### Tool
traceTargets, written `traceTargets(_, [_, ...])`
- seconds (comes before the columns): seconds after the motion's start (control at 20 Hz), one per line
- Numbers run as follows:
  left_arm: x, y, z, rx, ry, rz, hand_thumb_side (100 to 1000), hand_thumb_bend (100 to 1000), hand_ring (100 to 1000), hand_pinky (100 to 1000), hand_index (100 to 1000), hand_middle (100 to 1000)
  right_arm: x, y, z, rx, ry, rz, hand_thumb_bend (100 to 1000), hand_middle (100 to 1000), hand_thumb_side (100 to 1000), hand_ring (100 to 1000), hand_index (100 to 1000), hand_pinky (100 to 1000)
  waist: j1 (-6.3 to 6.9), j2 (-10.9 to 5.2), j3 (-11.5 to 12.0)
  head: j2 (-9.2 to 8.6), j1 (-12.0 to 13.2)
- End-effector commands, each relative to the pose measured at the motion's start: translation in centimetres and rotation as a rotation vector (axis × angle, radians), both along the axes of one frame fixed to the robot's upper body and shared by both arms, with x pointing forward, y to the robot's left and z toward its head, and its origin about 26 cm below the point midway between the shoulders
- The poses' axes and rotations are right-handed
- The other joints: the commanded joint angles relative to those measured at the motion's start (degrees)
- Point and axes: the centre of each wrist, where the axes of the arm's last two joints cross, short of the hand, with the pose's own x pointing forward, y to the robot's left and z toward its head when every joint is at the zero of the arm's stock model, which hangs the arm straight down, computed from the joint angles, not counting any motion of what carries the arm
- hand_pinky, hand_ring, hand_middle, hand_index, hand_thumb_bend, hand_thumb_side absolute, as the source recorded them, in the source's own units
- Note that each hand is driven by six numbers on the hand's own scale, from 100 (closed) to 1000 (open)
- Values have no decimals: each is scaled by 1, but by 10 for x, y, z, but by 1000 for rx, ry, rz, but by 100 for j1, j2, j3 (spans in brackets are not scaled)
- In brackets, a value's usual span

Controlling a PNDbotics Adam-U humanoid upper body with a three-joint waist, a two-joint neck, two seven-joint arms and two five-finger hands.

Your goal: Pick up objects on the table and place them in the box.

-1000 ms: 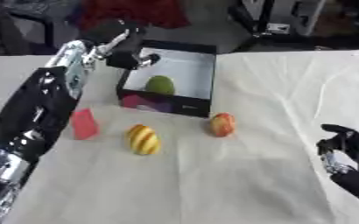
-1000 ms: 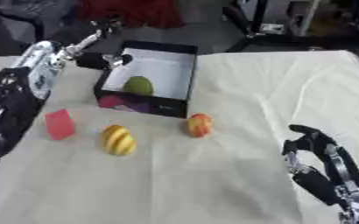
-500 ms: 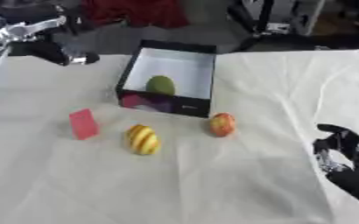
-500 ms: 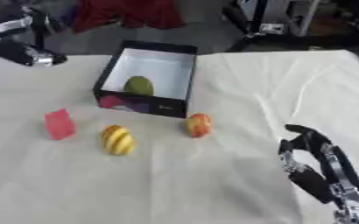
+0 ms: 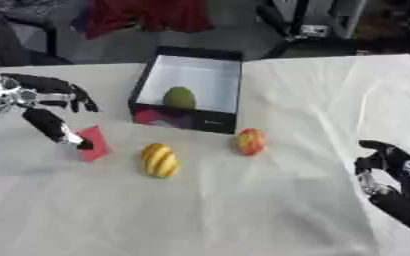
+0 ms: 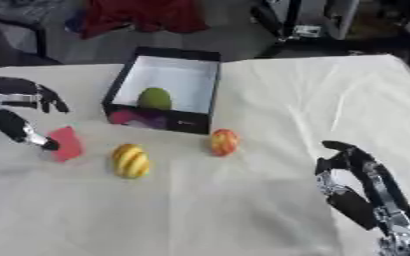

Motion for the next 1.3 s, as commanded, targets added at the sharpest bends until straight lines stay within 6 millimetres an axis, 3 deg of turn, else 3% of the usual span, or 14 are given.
traceTargets(0.05, [6, 9, -4, 15, -48, 52, 629, 518, 758, 746, 898, 806, 2, -4, 6, -15, -21, -3, 100, 458, 474, 665, 812, 759, 17, -119, 5, -9, -21])
traceTargets(0.35, [10, 15, -22, 28, -83, 90, 568, 471, 714, 707, 872, 765, 2, -4, 6, -13, -21, -4, 100, 458, 474, 665, 812, 759, 7, -118, 9, -9, -26])
traceTargets(0.5, [9, 19, -26, 18, -122, 106, 426, 346, 614, 635, 792, 667, 2, -3, 6, -12, -21, -4, 100, 458, 475, 665, 812, 759, 7, -115, 10, -9, -34])
traceTargets(0.65, [9, 20, -21, -8, -173, 99, 374, 288, 530, 572, 703, 568, 1, -4, 6, -13, -20, -6, 100, 458, 475, 665, 812, 759, 7, -117, 10, -9, -29])
traceTargets(0.85, [9, 16, 11, -69, -289, 84, 371, 277, 508, 561, 681, 537, 1, -4, 6, -14, -18, -6, 100, 458, 473, 665, 812, 759, 8, -126, 13, -9, -32])
traceTargets(0.95, [10, 8, 43, -89, -379, 56, 364, 283, 508, 567, 683, 535, 1, -5, 5, -15, -16, -8, 100, 457, 475, 665, 812, 759, 13, -137, 23, -9, -25])
traceTargets(1.15, [16, -20, 101, -110, -546, -9, 365, 290, 513, 585, 693, 538, 0, -5, 3, -15, -6, -6, 100, 457, 476, 664, 812, 758, 12, -159, 46, -9, -8])
traceTargets(1.3, [28, -49, 118, -147, -607, -48, 362, 286, 516, 594, 698, 539, -1, -4, 2, -12, -3, -5, 100, 457, 476, 664, 812, 758, -2, -169, 40, -9, 1])
